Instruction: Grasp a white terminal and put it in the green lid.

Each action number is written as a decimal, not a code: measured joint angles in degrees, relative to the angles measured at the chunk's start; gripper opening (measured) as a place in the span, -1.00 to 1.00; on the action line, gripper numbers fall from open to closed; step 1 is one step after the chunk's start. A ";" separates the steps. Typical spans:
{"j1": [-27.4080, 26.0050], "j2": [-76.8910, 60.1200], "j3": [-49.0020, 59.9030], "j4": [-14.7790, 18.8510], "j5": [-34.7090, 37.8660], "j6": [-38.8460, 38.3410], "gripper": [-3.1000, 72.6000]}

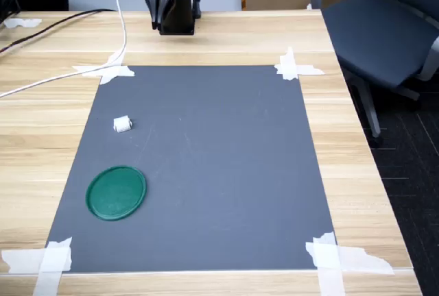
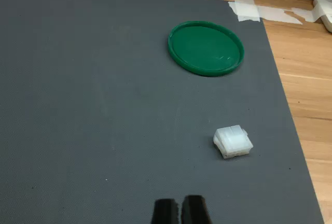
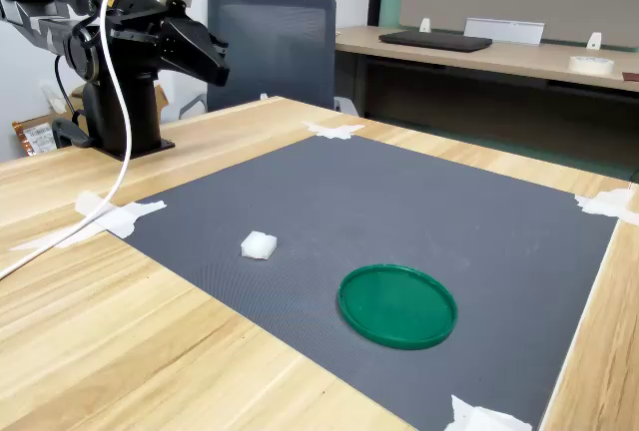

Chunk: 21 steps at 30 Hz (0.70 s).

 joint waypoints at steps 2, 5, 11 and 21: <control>0.00 0.00 0.00 -1.18 0.05 1.74 -0.99; 0.00 0.00 0.00 -3.36 0.10 4.59 -0.99; 0.00 0.00 0.00 -4.45 0.23 6.43 -0.99; 0.00 0.00 0.00 -4.49 1.87 6.55 -0.99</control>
